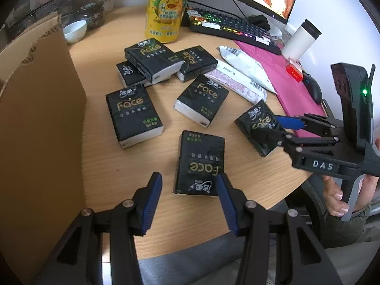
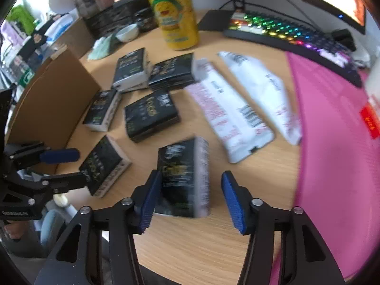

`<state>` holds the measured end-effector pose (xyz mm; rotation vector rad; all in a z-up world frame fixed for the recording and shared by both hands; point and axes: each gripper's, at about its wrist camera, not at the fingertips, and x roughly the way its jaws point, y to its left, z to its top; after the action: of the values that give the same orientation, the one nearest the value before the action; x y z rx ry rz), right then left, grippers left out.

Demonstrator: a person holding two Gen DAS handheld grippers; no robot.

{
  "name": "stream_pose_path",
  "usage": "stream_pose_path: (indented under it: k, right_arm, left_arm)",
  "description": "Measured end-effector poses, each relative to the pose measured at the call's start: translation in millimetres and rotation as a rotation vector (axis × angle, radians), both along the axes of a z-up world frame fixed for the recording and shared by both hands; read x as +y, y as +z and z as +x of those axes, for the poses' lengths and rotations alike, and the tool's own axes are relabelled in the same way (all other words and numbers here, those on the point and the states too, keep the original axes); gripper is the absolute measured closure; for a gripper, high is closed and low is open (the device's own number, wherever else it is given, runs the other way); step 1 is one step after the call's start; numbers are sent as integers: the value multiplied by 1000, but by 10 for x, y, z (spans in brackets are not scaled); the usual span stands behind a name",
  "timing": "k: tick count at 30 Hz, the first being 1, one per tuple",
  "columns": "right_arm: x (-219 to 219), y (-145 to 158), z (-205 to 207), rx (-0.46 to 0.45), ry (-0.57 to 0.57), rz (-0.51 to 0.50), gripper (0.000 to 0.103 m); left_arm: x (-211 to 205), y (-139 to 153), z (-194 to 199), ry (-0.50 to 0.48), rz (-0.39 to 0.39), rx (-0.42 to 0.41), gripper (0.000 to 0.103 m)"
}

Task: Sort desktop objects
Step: 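Grasp another black Face tissue pack with the right tool, then lift both held Face packs and turn them onto their edges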

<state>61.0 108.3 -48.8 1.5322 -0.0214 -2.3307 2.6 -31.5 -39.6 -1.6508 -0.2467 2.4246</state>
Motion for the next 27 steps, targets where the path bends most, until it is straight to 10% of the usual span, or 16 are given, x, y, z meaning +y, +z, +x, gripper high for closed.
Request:
stream_pose_path:
  k: [4,7,27]
  right_arm:
    - [-75,-6,11,19,7,53,52]
    - [-75,32,25,19,25,38,82]
    - [33,8,182,29,24,65,82]
  left_arm:
    - [11,-15,-3,-4,0,-5,50]
    - [26,-17,-13,-9,3,-5,50]
    - [273,-140,-157,-29,-91,-26,49]
